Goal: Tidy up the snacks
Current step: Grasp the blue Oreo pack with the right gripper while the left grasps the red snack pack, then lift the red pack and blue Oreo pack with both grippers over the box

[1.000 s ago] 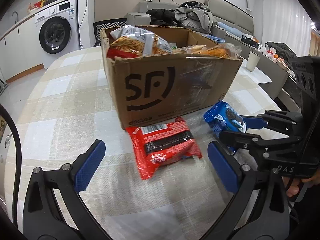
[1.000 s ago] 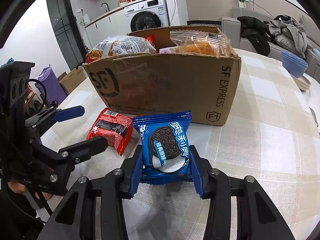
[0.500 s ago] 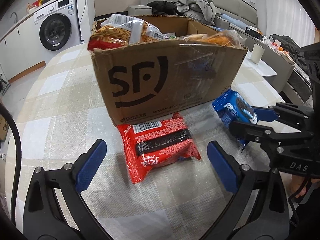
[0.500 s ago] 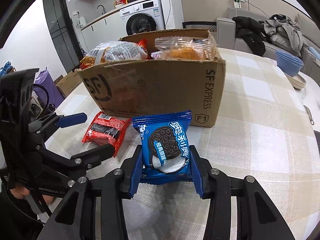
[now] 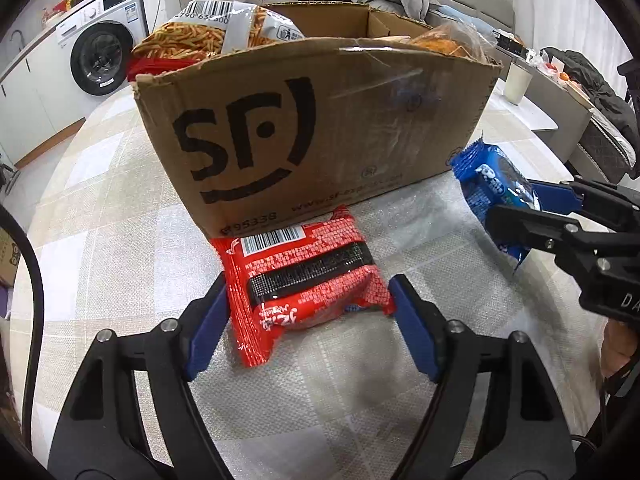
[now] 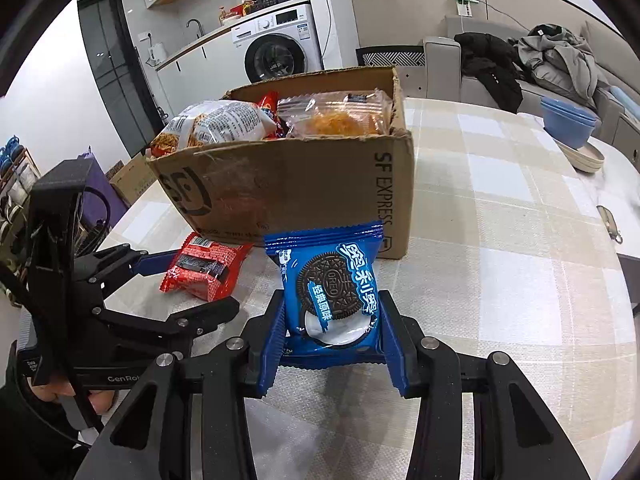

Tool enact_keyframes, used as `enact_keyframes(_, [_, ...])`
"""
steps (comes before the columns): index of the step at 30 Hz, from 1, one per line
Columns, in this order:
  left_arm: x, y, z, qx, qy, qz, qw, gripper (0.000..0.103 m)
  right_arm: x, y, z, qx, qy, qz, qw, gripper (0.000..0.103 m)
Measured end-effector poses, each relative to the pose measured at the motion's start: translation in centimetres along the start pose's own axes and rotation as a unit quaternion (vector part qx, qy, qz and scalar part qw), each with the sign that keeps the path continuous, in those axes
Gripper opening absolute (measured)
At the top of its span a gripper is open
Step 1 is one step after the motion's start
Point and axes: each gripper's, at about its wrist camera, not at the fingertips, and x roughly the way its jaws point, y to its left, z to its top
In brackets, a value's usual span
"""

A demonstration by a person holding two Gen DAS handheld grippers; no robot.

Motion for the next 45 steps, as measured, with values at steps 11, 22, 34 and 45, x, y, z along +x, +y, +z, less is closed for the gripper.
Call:
enact_keyframes(11, [-0.5, 0.3, 0.2, -0.015, -0.014, -0.01, 0.9997, 0.045, -1.9, -0.3, 0.0, 0.003, -0.016, -0.001, 1.0, 0.044])
enact_keyframes(22, [-1.3, 1.2, -0.4, -0.038, -0.032, -0.031, 0.9983, 0.045, -1.6, 0.0, 0.2, -0.005, -0.02, 0.002, 1.0, 0.044])
enact_keyframes(34, [-3.0, 2.5, -1.2, -0.054, -0.069, -0.04, 0.9954, 0.045, -3.7, 1.0, 0.4, -0.018, -0.089, 0.019, 0.996, 0.044])
enact_keyframes(45, [-6.7, 4.0, -0.9, -0.061, -0.121, -0.036, 0.9901, 0.045, -5.5, 0.4, 0.7, 0.0, -0.135, 0.027, 0.99, 0.044])
